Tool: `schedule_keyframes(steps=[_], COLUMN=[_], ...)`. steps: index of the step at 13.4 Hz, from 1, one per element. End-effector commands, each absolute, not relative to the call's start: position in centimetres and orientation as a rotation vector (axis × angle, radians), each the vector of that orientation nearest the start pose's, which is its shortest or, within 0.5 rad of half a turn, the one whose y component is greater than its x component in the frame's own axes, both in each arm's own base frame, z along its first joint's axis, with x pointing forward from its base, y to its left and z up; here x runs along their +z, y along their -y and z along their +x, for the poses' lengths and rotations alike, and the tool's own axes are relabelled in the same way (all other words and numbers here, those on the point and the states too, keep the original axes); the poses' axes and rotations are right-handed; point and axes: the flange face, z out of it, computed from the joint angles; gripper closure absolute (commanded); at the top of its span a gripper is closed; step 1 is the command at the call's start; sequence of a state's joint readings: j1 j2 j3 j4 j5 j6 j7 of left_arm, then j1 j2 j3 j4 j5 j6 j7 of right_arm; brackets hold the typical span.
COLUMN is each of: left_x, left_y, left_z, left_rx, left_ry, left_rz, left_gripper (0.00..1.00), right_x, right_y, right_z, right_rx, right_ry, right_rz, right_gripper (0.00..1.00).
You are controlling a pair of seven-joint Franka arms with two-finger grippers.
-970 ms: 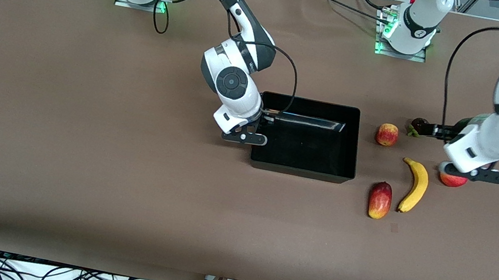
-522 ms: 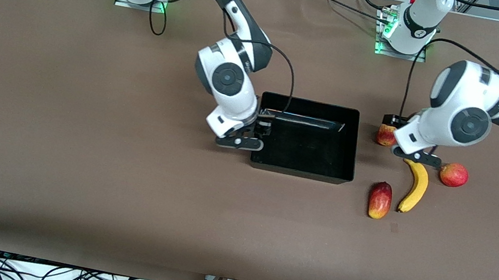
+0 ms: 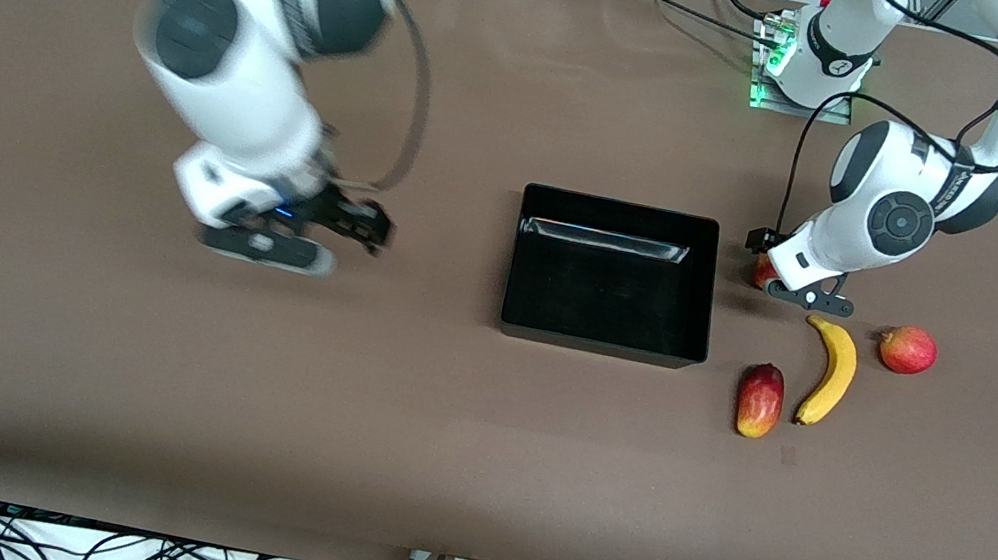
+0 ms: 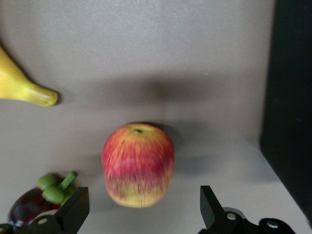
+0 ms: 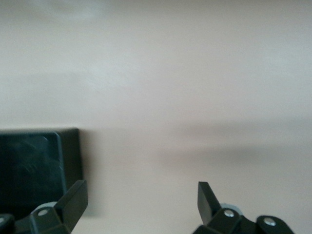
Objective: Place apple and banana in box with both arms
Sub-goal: 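Open the right gripper off the box while the left gripper grasps the apple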
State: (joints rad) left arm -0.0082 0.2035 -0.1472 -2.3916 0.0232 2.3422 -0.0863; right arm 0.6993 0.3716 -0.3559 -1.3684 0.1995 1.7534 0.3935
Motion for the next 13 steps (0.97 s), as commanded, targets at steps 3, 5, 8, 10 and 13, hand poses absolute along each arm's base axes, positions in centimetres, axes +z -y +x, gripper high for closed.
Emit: schedule_keyframes(steps=[3,5,8,10,13], left_x=[18.8,19.5,26.7,32.1,36.3], left_y=[6.6,6.6,8.3,10.9,20.3], left_z=[47.1,47.3,50.2,52.8,53.7], left_rx=[0.386,0.402,0.432,0.513,0.471], left_ry=[-0.155,-0.155,-0.186,-0.212,-0.151], left_rz=[-3.118,-3.113,-3.09,-3.084,-3.161], left_gripper=[0.62,0.87,0.93,0.91,0.91], right_x=[57.0,58.4,59.5,59.4,59.5], right_y=[-13.3,-9.4,-7.2,-6.4,-5.8], right_z=[57.1,53.8,52.0,52.3,52.8], right_rx=[0.115,0.094,0.108,0.099,0.091], right_ry=[0.051,0.063,0.029,0.087,0.06], right_rz=[-3.006,-3.072,-3.095,-3.106,-3.107], right_gripper=[0.0,0.0,0.0,0.0,0.0])
